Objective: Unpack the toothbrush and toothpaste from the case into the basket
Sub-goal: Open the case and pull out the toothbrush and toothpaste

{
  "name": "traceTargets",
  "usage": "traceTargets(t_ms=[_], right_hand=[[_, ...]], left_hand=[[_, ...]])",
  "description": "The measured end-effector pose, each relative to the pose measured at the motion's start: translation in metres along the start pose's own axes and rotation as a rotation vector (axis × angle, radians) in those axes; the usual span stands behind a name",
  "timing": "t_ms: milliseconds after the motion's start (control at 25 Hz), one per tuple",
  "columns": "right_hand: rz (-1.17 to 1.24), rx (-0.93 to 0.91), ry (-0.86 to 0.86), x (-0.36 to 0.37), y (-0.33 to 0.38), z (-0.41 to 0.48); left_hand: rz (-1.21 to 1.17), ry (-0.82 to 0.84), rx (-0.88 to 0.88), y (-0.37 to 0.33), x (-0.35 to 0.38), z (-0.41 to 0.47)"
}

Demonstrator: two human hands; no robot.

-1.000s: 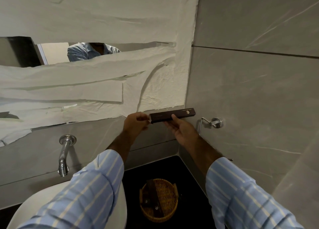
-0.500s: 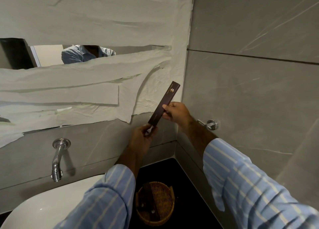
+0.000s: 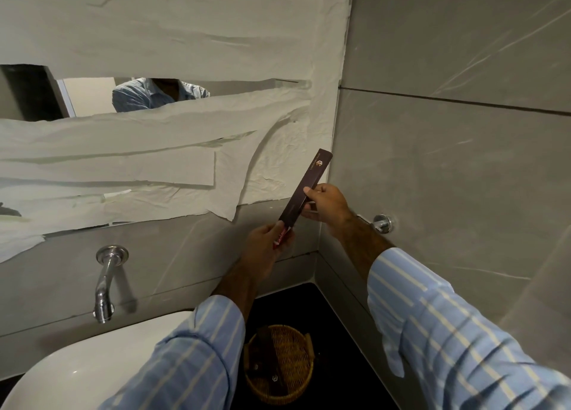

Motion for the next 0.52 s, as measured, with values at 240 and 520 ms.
traceTargets(t_ms=[240, 520], right_hand=[[0.016, 0.026, -0.074, -0.012, 0.003, 0.003], [-0.013, 0.007, -0.121, -0.02, 0.017, -0.002]], left_hand=[[0.624, 0.039, 0.169, -0.02, 0.01, -0.003], [1.308, 0.028, 0.405, -0.049, 0.029, -0.014]])
Point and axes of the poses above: each hand's wrist, its own z-axis towards the middle knuckle, its own x-axis out of the palm, y = z × x, the point moved 8 cm from there along z, towards the middle knuckle
